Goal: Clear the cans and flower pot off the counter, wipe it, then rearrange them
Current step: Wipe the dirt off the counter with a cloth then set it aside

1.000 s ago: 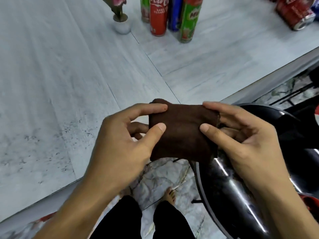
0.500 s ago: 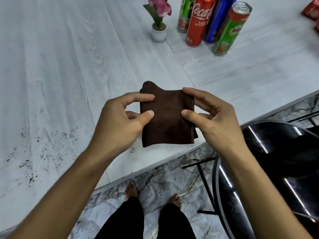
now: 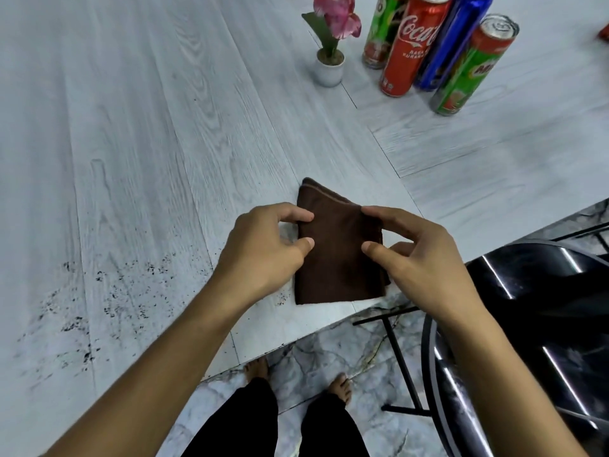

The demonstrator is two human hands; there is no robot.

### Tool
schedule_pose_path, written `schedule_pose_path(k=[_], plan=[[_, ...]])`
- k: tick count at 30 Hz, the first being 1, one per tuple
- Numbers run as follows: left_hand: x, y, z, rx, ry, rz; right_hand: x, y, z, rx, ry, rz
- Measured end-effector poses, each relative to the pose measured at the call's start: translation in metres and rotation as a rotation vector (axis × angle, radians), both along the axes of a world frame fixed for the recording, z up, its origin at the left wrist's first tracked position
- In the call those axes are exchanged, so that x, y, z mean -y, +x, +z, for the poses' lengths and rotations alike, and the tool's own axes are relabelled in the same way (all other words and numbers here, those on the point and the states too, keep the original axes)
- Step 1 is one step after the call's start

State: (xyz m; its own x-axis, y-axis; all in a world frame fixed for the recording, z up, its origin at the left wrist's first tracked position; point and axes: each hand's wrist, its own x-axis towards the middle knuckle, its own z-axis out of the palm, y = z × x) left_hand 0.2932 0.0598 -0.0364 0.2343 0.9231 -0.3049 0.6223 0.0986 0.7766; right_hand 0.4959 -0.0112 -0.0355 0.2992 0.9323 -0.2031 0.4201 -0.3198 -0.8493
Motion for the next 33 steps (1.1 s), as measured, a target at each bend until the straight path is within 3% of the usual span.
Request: schedule_pose_path(k=[13,19,33], plan=[[-0.006,-0.038,0.012,-0.015,0.178,-0.11,0.023,-0.029,0.018,0.513,0.19,0.0],[-0.018,-0.061,0.018,-0.056,0.271,-0.197,0.015,-0.057,0.011,0.579,0.143,0.135],[-0.077,-0.1,-0.008,-0.234,0.466,-0.513,-0.022,-0.087,-0.034,0.76,-0.016,0.206]])
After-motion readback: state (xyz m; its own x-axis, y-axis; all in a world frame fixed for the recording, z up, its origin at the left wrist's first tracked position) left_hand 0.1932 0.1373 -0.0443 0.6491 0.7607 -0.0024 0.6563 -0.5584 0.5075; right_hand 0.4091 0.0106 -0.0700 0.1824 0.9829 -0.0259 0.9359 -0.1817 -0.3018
